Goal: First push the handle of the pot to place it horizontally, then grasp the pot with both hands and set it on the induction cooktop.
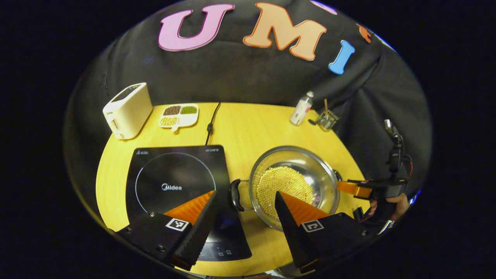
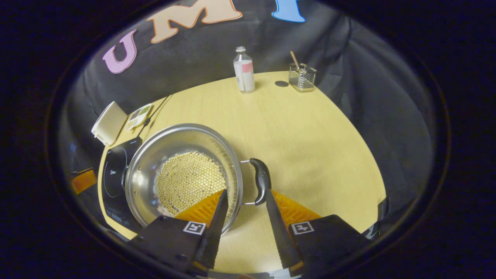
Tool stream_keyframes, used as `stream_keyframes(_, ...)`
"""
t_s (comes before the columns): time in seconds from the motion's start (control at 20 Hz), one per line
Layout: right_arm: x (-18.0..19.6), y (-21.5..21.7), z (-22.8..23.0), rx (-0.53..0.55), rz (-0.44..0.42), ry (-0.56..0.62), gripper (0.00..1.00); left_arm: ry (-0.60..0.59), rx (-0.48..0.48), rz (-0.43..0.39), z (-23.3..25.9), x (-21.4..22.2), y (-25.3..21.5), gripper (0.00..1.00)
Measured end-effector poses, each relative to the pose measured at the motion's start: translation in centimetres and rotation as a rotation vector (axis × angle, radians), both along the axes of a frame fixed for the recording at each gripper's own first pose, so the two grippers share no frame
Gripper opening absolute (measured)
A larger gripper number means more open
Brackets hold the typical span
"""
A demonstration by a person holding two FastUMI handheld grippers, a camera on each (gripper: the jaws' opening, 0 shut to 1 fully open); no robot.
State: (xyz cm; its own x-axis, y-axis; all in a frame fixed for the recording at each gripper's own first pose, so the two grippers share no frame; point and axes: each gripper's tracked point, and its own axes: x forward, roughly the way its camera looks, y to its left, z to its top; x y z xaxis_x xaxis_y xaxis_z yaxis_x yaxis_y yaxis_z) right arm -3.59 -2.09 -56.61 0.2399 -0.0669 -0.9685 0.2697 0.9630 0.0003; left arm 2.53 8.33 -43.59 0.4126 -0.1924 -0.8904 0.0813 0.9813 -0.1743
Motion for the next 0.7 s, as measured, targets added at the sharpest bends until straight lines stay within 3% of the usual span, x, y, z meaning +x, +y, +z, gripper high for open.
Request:
stream_keyframes(0.4, 1.7, -1.3, -3.7, 0.123, 0.050, 0.009, 0.63, 0.163, 0.129, 0.070, -6.2, -1.8, -0.7, 0.87)
stream_keyframes(0.7, 3.1, -1.0, -5.0, 0.172, 0.137, 0.020, 0.63, 0.185, 0.189, 0.108, -8.6, -1.3, -0.8, 0.86)
